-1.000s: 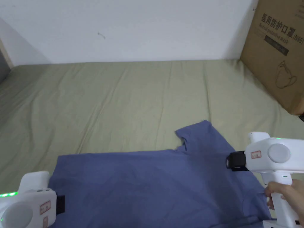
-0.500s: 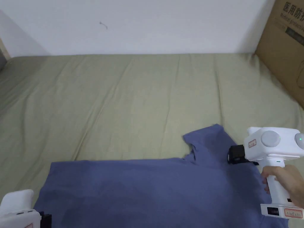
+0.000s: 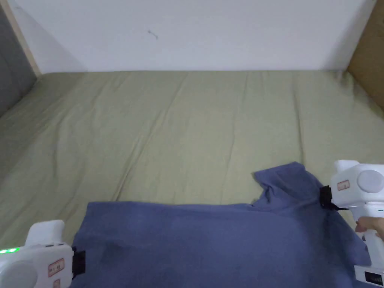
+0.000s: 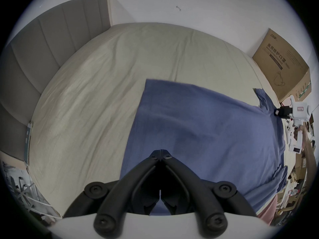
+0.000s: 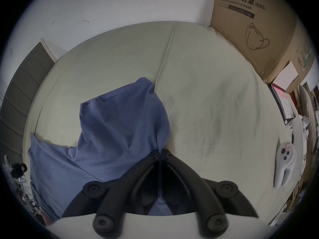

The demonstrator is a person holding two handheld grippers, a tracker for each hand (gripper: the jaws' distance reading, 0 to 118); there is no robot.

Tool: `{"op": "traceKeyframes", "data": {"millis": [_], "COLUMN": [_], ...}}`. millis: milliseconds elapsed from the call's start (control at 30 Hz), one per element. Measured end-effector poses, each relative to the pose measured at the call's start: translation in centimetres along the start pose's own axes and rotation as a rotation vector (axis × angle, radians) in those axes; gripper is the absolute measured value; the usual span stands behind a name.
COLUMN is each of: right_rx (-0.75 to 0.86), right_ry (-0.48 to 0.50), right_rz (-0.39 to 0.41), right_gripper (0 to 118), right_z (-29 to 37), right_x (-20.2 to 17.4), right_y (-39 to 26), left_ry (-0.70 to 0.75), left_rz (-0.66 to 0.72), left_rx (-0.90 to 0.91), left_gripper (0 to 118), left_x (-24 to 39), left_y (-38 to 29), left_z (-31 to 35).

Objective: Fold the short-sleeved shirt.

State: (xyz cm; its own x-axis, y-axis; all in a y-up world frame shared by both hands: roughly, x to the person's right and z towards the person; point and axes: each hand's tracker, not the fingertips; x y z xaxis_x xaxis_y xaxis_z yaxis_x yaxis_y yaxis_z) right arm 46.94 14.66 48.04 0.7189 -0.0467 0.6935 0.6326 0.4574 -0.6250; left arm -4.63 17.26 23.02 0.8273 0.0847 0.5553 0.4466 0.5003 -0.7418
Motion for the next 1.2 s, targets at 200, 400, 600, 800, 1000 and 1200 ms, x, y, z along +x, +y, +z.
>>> {"op": "traceKeyframes", "data": {"millis": [200, 400, 600, 800, 1000, 1200], "right_rx": [-0.005, -0.015, -0.021, -0.002, 0.058, 0.124], "right_ry": [0.006, 0.000, -0.004, 0.008, 0.016, 0.027], "right_rz": [0.003, 0.013, 0.012, 0.018, 0.031, 0.056], "right_gripper": [2, 2, 2, 2, 2, 2], "right_z": [0.0, -0.3, -0.3, 1.8, 6.7, 13.0], "right_x": [0.4, 0.4, 0.2, -0.1, -0.2, -0.3], "right_y": [0.2, 0.0, 0.1, 0.2, -1.2, -5.2], "left_ry": [-0.019, -0.021, 0.033, -0.062, -0.061, -0.069], "left_rz": [-0.016, 0.002, 0.027, 0.009, -0.032, -0.098], "left_rx": [0.069, 0.031, -0.078, -0.029, 0.035, 0.112], "left_gripper": [27, 110, 93, 2, 2, 2], "left_x": [-0.5, -0.7, -0.3, 0.2, -0.4, -1.3], "left_y": [6.4, 11.3, 10.7, 10.9, 9.1, 6.0], "left_z": [-2.6, -9.0, -13.3, -10.2, -5.5, 2.2]}}
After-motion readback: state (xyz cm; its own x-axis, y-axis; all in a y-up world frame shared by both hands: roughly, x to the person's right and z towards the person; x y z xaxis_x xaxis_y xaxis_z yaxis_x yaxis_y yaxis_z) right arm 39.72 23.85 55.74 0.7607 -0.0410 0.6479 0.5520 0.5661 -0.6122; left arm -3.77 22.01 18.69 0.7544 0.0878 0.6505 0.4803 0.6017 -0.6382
